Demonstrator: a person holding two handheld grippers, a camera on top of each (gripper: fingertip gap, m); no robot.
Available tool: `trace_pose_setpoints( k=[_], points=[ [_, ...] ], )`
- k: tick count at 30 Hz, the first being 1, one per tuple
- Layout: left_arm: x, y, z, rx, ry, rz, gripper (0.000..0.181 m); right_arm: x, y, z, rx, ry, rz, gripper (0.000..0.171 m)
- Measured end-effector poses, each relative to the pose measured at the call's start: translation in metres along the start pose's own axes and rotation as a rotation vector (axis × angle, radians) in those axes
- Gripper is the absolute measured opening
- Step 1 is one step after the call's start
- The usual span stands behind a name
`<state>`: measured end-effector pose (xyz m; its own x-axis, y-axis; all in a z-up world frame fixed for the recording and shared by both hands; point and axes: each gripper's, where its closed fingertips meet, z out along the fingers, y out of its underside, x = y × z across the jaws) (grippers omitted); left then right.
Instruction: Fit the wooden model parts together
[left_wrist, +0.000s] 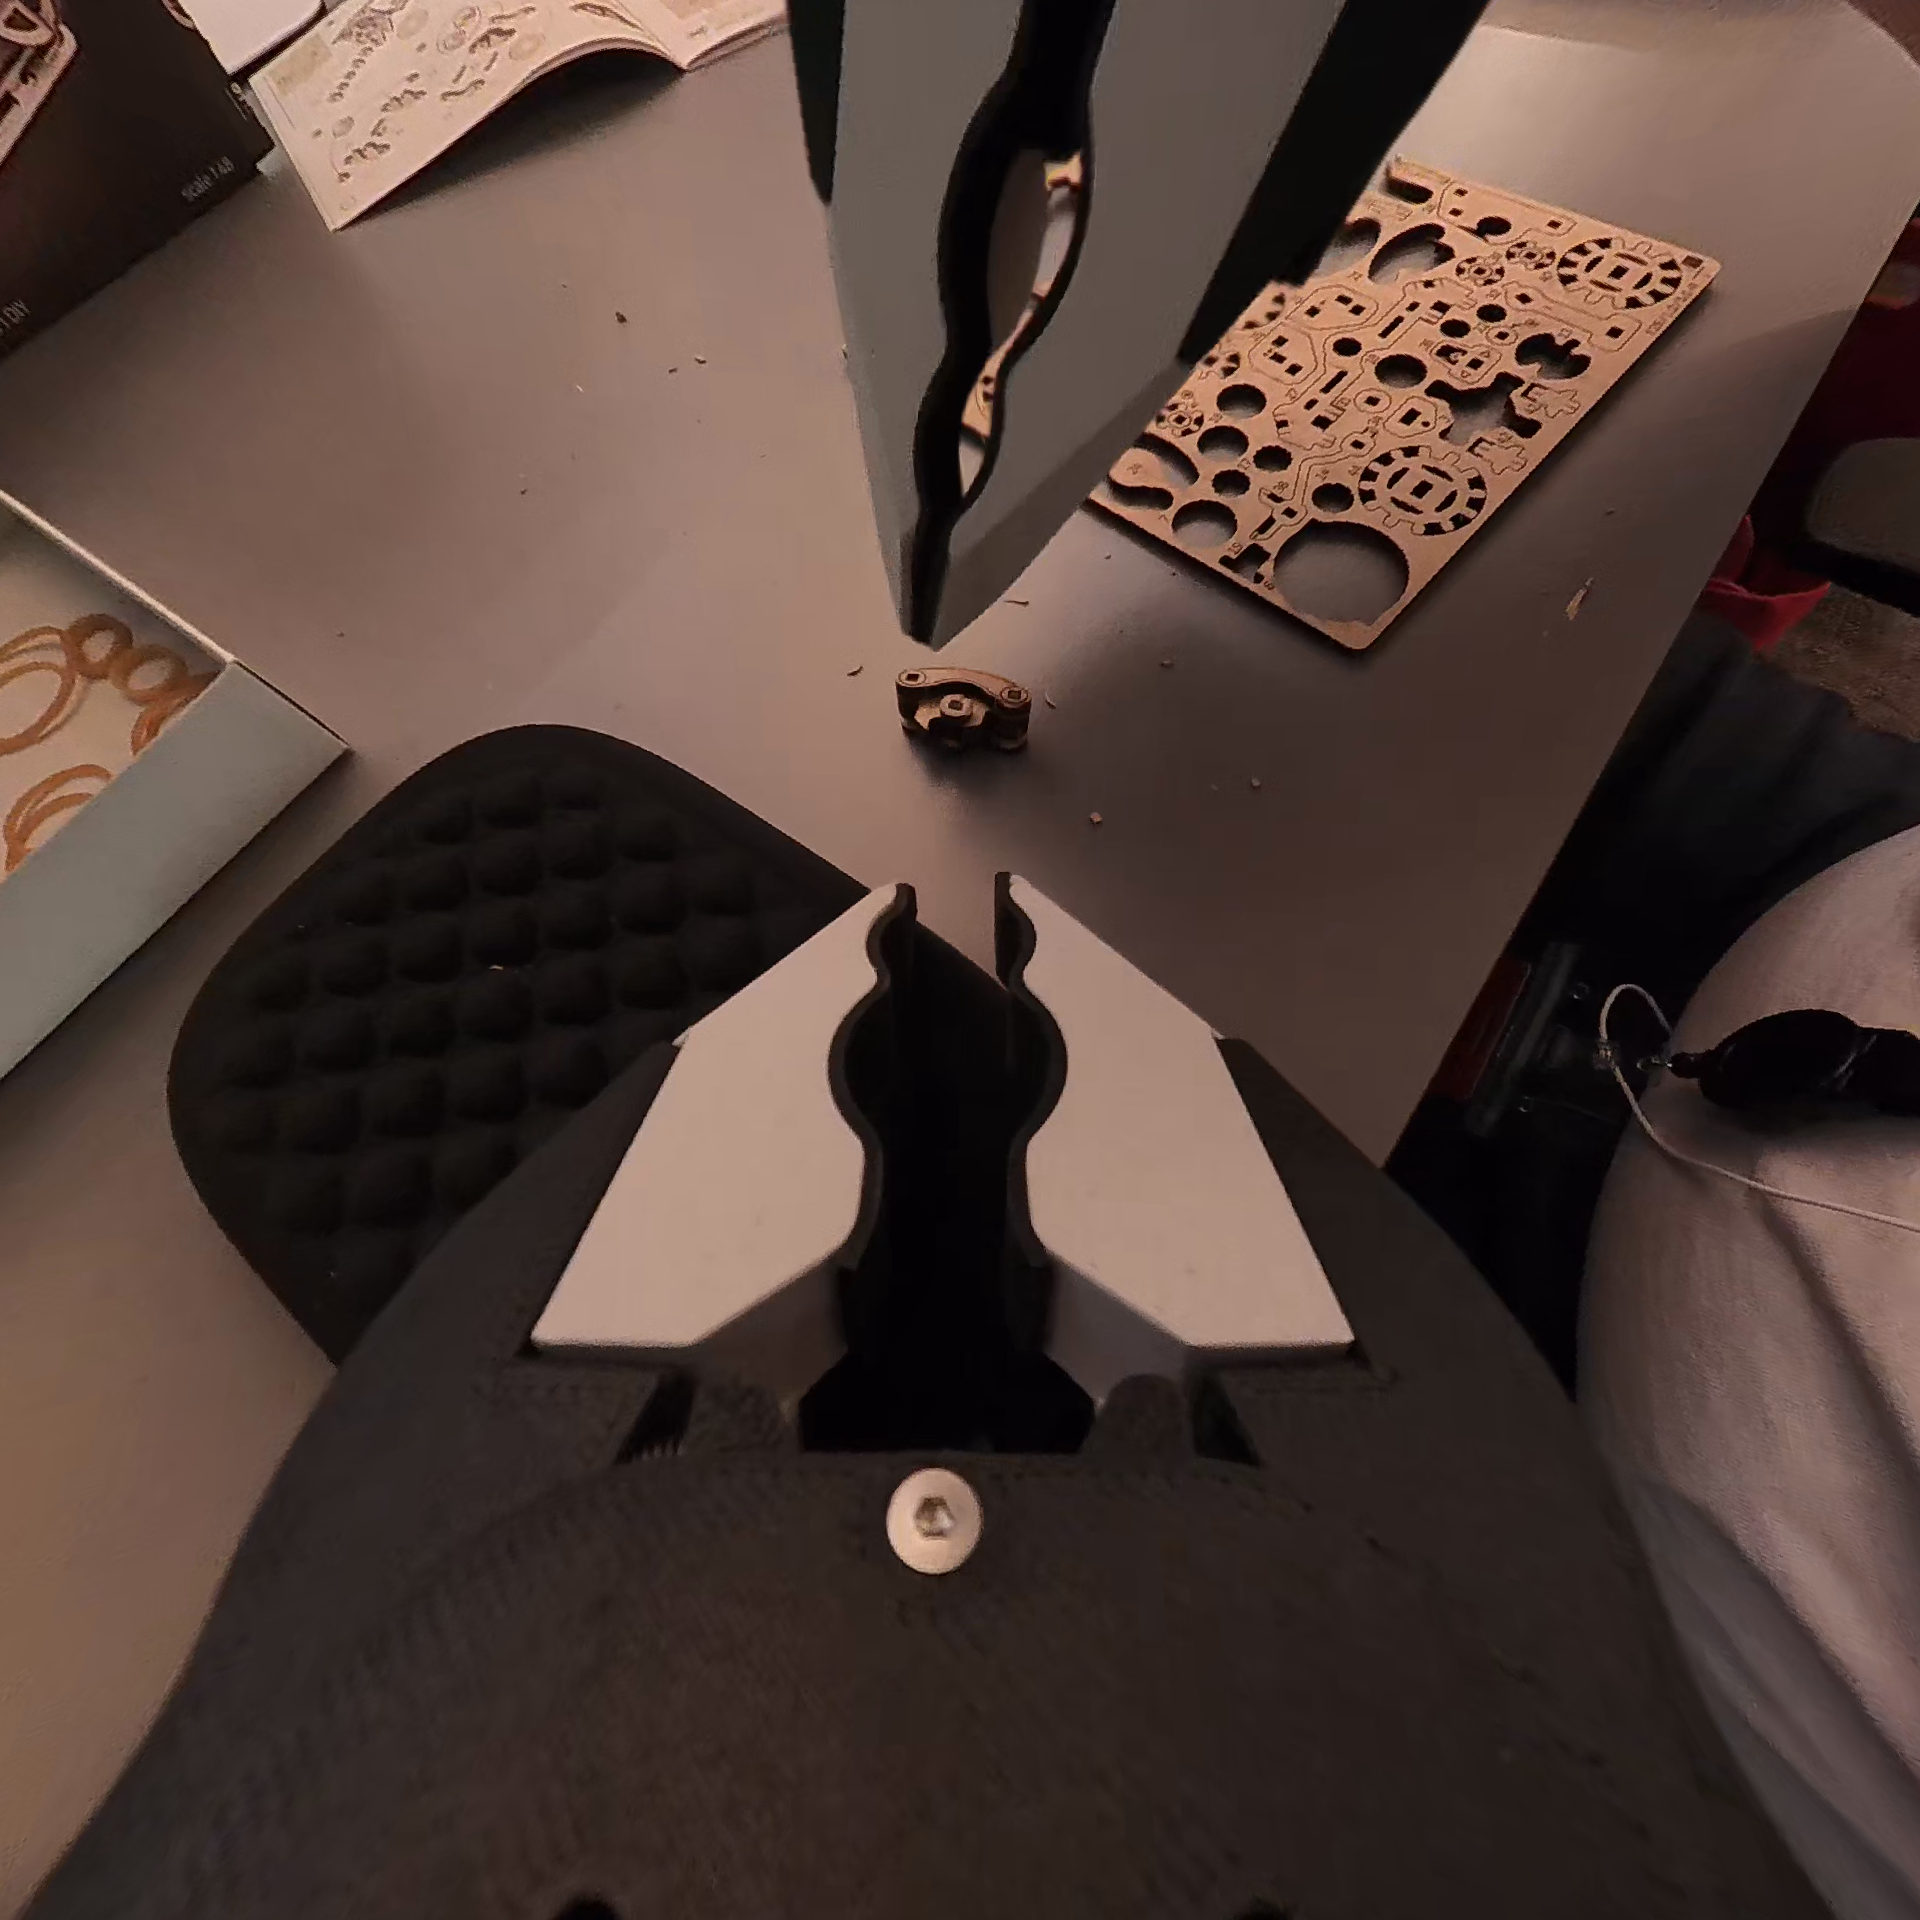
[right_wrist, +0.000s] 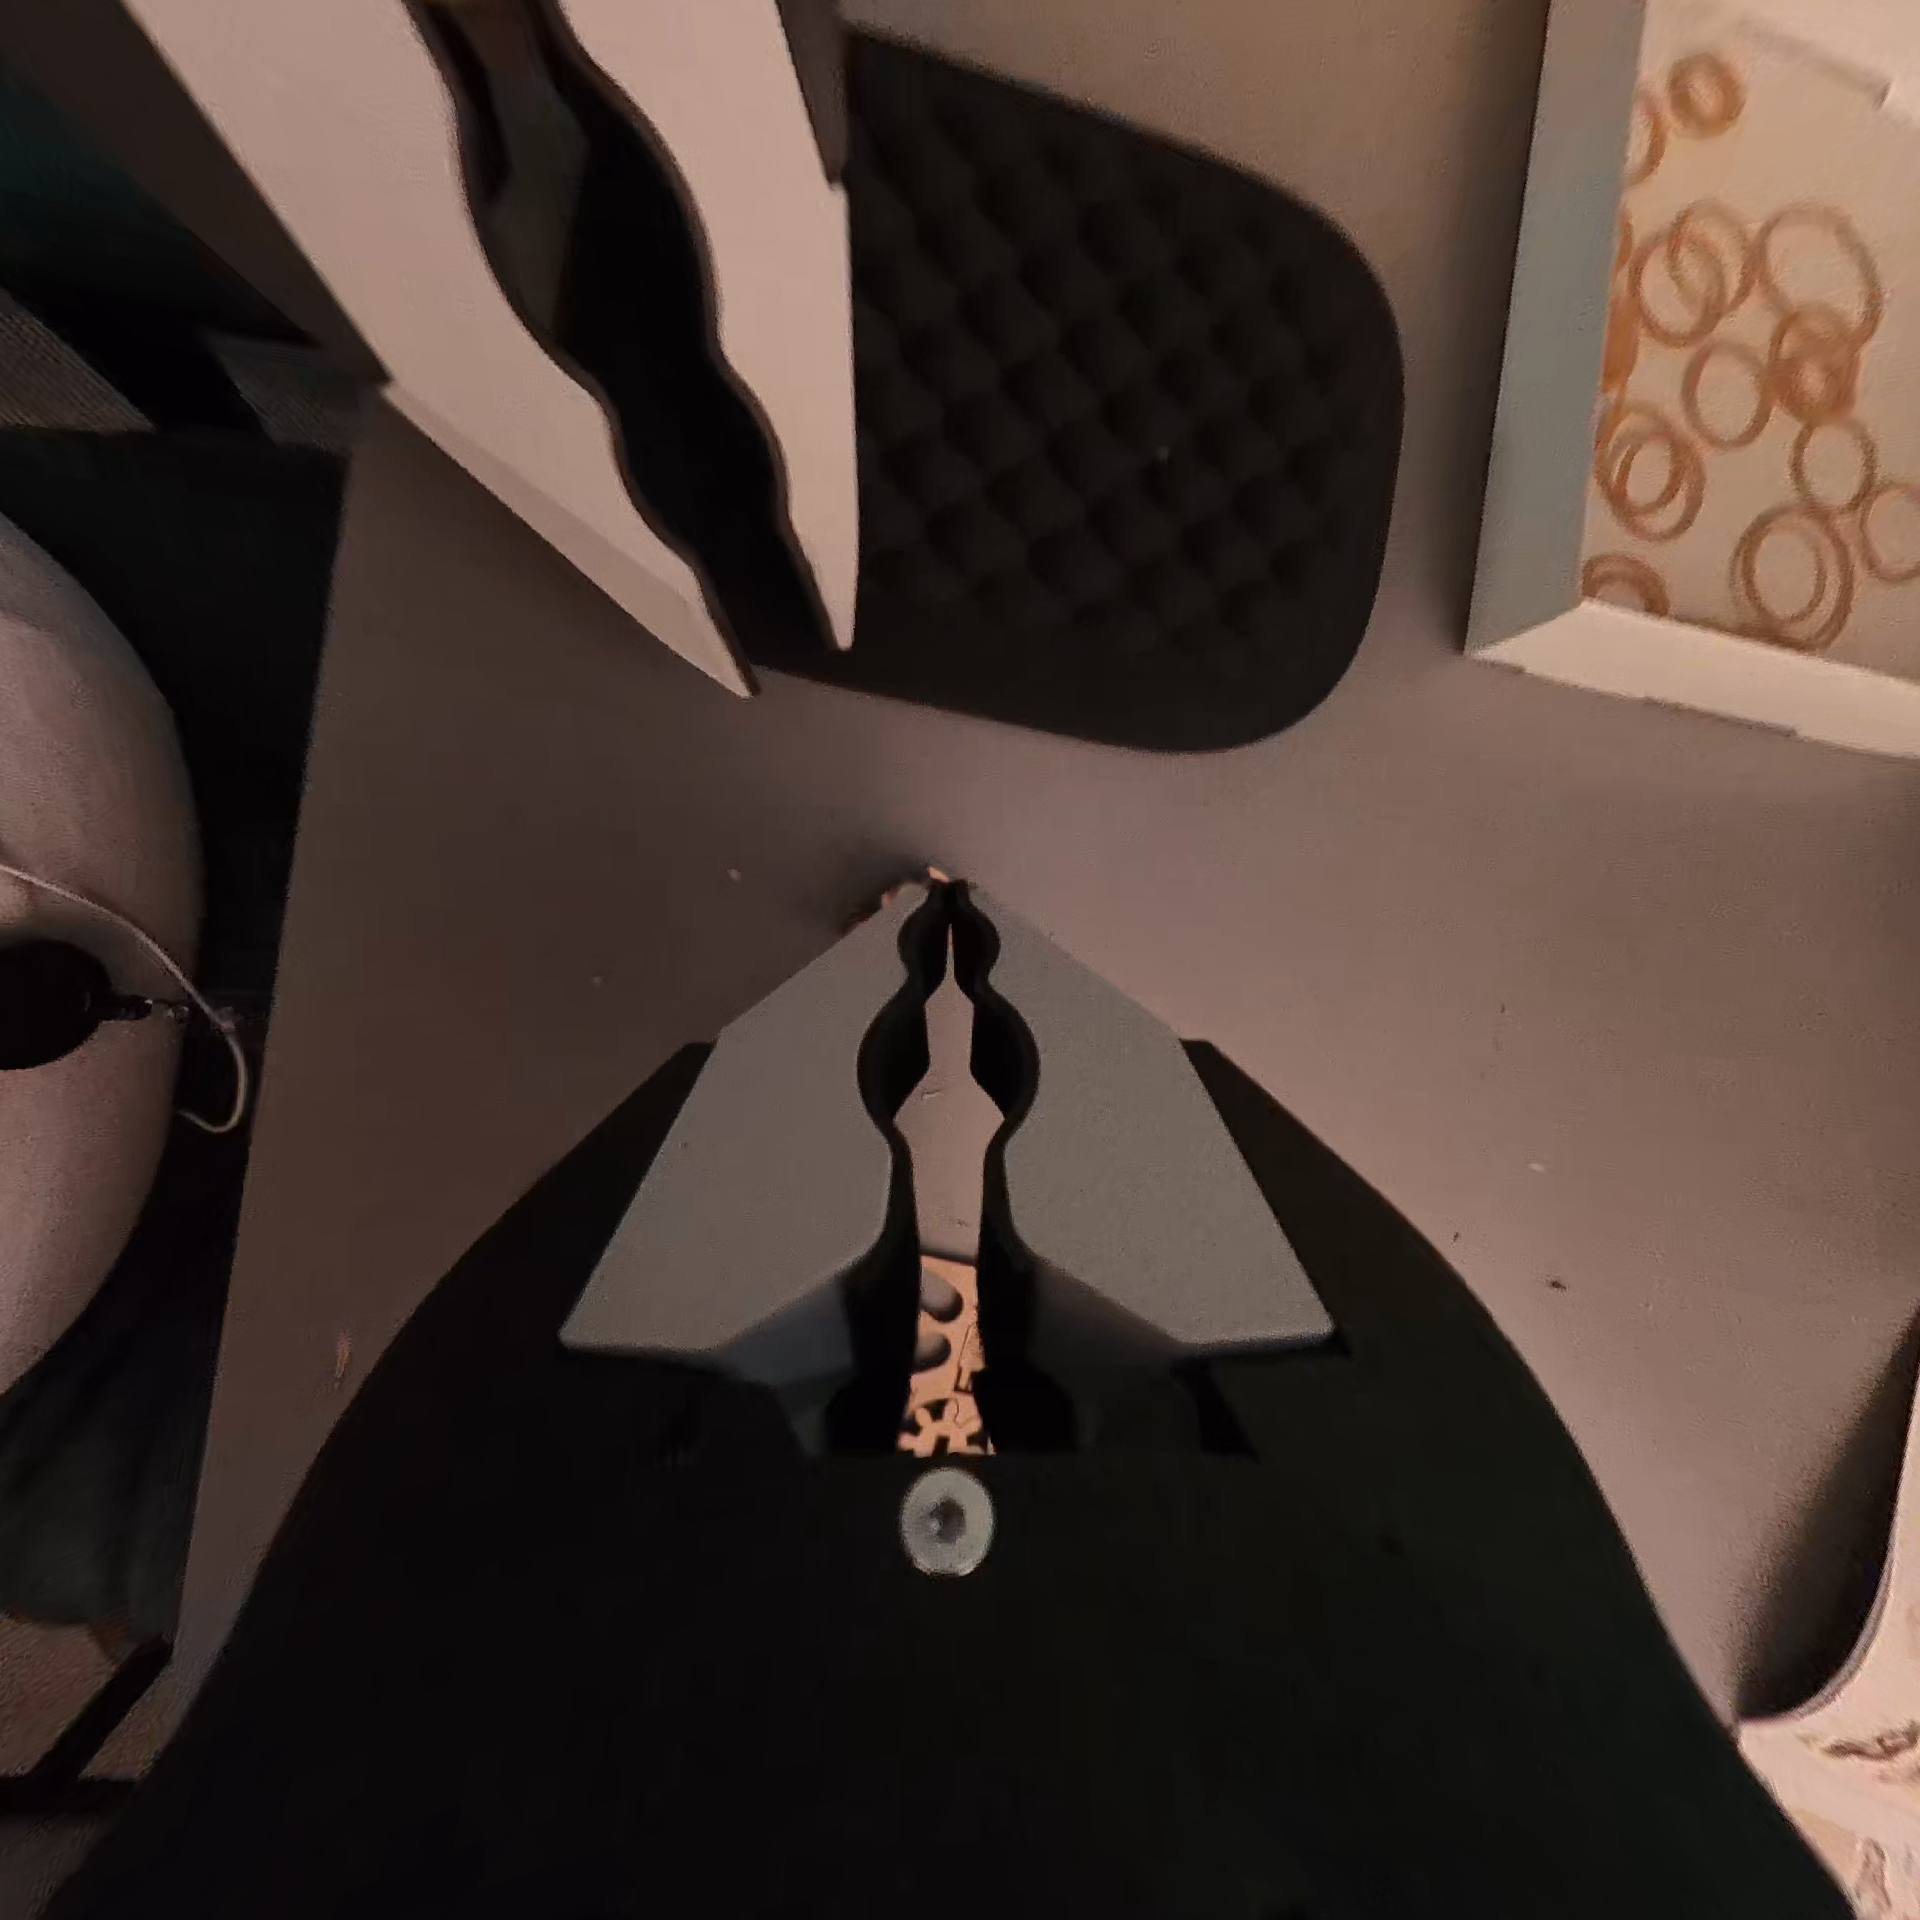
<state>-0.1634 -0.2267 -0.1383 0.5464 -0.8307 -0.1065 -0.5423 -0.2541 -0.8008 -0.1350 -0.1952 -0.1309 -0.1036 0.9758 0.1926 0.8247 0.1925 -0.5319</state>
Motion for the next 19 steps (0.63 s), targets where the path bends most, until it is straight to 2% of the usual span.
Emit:
trace_pose_setpoints(
  k=[1, 3, 4, 6, 9, 11, 15, 19],
  points=[
    [0.0, 0.0, 0.0, 0.001, 0.0, -0.003, 0.014, 0.0, -0.003, -0.002, 0.027, 0.001, 0.003, 0.0],
    [0.0, 0.0, -0.001, 0.005, 0.002, -0.01, 0.014, 0.002, -0.006, 0.005, 0.097, -0.017, 0.054, 0.0],
    [0.0, 0.0, -0.001, 0.005, 0.001, -0.008, 0.014, -0.003, 0.001, 0.014, 0.099, -0.06, 0.085, 0.0],
    [0.0, 0.0, -0.001, 0.001, -0.004, -0.003, 0.014, 0.0, 0.019, 0.024, 0.04, -0.027, 0.08, 0.0],
    [-0.001, 0.001, -0.004, 0.002, -0.008, -0.005, 0.014, 0.006, -0.005, 0.004, 0.283, 0.027, 0.119, 0.0],
    [-0.002, 0.001, -0.006, 0.003, -0.008, -0.009, 0.014, 0.009, -0.007, -0.011, 0.373, 0.075, 0.115, 0.0],
    [-0.003, 0.001, -0.008, 0.0, -0.015, 0.005, 0.014, 0.008, 0.016, -0.037, 0.333, 0.134, 0.153, 0.0],
    [0.0, -0.004, -0.007, 0.02, 0.0, 0.004, 0.014, -0.012, 0.045, -0.051, 0.331, 0.08, 0.166, 0.006]
  ],
)
